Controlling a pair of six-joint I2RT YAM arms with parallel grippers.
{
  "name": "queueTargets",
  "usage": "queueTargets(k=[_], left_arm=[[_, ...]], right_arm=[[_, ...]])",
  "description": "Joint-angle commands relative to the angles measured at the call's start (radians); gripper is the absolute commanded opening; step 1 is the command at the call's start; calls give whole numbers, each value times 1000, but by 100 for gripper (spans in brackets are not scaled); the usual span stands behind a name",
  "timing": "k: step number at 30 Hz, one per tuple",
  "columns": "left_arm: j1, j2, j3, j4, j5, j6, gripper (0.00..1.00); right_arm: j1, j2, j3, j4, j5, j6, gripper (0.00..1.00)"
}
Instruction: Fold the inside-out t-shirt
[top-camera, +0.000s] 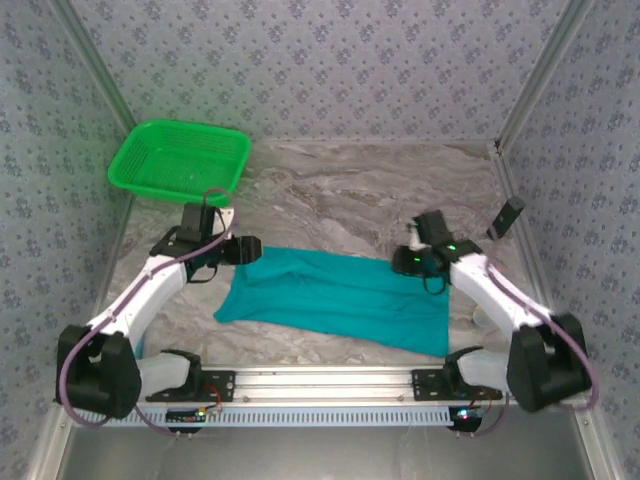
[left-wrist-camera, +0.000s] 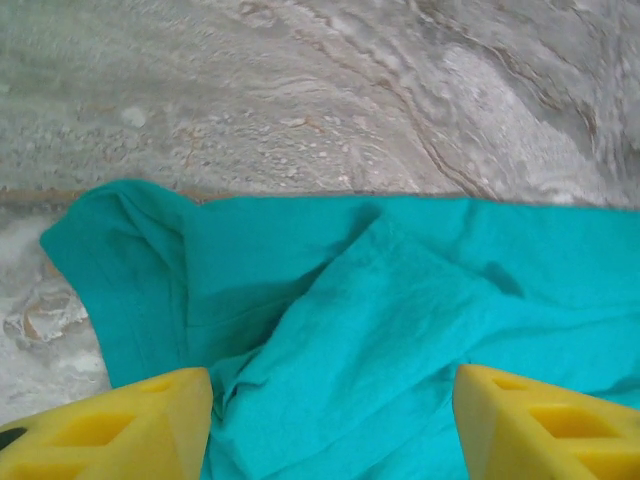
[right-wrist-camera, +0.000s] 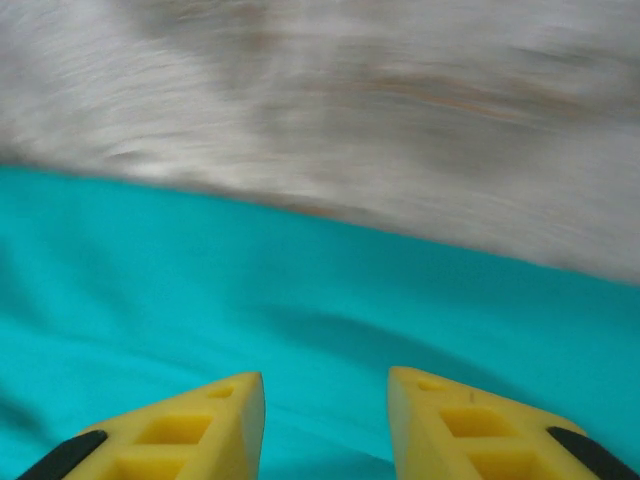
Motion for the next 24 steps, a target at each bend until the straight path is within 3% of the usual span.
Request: queueTargets(k=[1, 6, 8, 11, 19, 24], left_arm=[[29, 96, 54, -88, 56, -208, 64], [69, 253, 139, -138, 30, -280, 56], [70, 286, 168, -117, 22, -288, 55], [70, 348, 235, -166, -51, -282, 55], [61, 514, 312, -230, -58, -216, 51], [50, 553, 298, -221, -81, -188, 51]], right_arm=[[155, 162, 151, 115, -156, -198, 40], [229, 476, 451, 243, -302, -153, 44], [244, 600, 582, 215, -280, -134, 46], [253, 754, 745, 148, -347, -105, 47], [307, 851, 780, 101, -397, -103, 49], [324, 895, 809, 97, -466, -137, 41]])
